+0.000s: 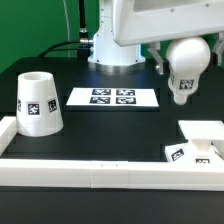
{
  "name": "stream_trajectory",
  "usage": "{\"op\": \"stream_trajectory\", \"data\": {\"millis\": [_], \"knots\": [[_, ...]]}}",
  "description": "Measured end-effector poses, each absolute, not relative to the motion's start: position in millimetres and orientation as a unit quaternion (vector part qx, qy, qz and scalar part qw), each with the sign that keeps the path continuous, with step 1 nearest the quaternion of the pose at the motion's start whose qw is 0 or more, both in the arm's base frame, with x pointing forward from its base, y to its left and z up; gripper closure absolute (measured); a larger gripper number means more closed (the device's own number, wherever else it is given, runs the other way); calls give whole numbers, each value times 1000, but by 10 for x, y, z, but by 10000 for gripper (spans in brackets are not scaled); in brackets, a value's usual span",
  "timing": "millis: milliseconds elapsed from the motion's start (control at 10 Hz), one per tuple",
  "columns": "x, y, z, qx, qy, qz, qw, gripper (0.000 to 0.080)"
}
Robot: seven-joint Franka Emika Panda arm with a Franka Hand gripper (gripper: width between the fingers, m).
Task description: Assemble lamp
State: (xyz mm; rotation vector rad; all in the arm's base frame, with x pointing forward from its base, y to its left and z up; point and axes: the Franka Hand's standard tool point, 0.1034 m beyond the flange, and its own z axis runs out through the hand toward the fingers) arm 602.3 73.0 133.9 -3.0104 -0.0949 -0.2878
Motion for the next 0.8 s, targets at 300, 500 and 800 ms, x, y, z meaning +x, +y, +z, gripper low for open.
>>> {"op": "stream_trajectory", "data": {"millis": [300, 500, 800], "knots": [[6213, 986, 1488, -976, -41, -206, 51, 225], [6204, 1011, 1464, -969, -43, -238, 48, 225], [6209, 1013, 1452, -970, -56, -233, 45, 225]]}}
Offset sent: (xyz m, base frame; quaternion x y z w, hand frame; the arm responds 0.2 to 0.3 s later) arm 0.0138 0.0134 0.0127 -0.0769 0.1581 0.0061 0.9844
